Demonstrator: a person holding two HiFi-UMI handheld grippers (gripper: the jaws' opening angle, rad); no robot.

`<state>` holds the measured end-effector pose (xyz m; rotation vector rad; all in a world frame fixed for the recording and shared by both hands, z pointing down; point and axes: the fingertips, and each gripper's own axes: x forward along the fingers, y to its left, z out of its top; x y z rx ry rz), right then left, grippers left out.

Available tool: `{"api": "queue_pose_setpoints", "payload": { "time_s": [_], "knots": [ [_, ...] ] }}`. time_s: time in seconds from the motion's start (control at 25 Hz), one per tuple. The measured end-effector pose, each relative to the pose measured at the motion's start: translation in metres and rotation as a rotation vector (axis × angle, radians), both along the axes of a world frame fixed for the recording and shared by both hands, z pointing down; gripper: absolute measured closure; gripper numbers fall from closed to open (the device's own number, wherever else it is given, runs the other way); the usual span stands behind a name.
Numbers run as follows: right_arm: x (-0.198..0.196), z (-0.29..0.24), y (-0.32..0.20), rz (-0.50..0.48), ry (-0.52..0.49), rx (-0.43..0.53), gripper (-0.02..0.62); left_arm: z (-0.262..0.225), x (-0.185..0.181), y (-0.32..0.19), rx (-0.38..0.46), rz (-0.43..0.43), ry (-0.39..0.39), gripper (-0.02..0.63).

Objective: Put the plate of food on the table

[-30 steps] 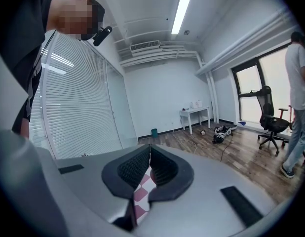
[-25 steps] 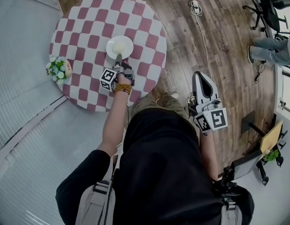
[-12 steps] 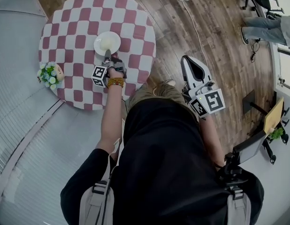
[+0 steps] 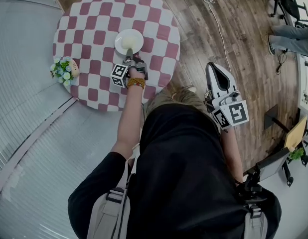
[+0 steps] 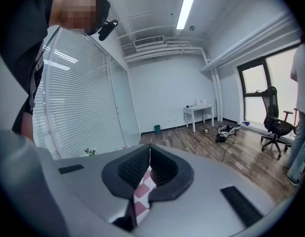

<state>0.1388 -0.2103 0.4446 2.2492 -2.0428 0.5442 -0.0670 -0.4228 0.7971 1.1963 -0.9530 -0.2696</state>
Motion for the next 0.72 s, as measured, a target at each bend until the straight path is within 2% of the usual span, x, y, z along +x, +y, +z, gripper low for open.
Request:
{"api": "queue_pose_setpoints", "payload": {
  "time_s": [0.4,0.72],
  "knots": [
    [0.001,-0.004,0.002,0.000,0.010,0.007,0.584,0.016,0.002,0.005,-0.087,0.019,-0.034,0.584],
    [-0.002,-0.005,0.005,0.003,0.005,0.025,0.584,0.022,-0.004,0.002,-0.157,0.074,-0.132,0.577]
  ]
}}
